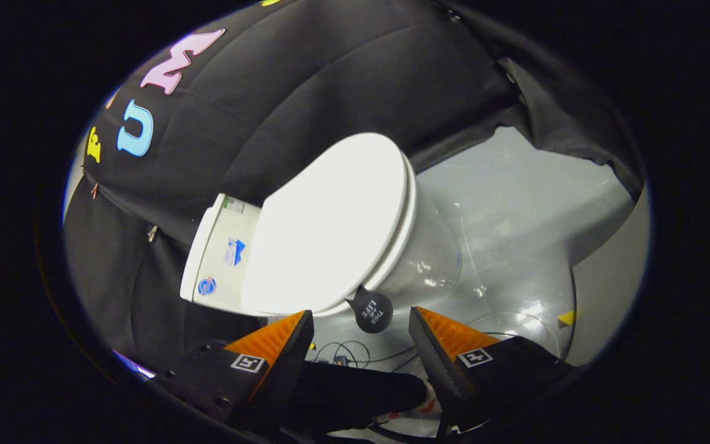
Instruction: Open the toilet lid.
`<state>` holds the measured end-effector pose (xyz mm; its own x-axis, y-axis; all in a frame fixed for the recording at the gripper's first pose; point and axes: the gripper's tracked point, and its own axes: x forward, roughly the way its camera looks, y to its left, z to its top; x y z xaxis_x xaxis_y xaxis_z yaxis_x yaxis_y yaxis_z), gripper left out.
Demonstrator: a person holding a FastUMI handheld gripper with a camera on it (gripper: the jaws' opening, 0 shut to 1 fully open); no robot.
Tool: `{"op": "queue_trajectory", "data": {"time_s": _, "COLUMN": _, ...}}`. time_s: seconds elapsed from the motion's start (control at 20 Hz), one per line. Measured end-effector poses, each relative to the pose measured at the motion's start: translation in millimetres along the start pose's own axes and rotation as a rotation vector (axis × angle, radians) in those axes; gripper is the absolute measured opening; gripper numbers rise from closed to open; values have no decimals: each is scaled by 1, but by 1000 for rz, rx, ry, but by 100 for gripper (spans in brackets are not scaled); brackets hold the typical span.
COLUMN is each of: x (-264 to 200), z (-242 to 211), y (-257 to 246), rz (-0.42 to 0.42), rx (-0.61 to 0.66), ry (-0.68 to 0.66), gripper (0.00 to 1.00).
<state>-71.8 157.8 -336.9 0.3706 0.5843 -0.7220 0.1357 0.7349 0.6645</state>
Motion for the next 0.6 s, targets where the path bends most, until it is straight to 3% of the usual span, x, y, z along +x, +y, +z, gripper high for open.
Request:
{"op": "queue_trajectory", "data": {"time_s": 0.1, "x": 8, "z": -8, "y": 2, "rz": 20, "rx": -20, "ry": 20, "gripper": 88}}
{"op": "queue_trajectory", "data": {"time_s": 0.15, "x": 10, "z": -11, "y": 1, "rz": 0, "rx": -43, "ry": 26, "gripper": 77}}
{"op": "queue_trajectory", "data": {"time_s": 0.4, "x": 37, "z": -4, "y": 4, "rz": -5, "rx": -65, "ry": 42, "gripper": 76}}
{"op": "queue_trajectory", "data": {"time_s": 0.5, "x": 43, "z": 3, "y": -8, "rz": -39, "rx": -78, "ry": 24, "gripper": 68}}
{"op": "queue_trajectory", "data": {"time_s": 0.6, "x": 41, "z": 0, "y": -7, "rz": -9, "rx": -78, "ry": 62, "gripper": 47}}
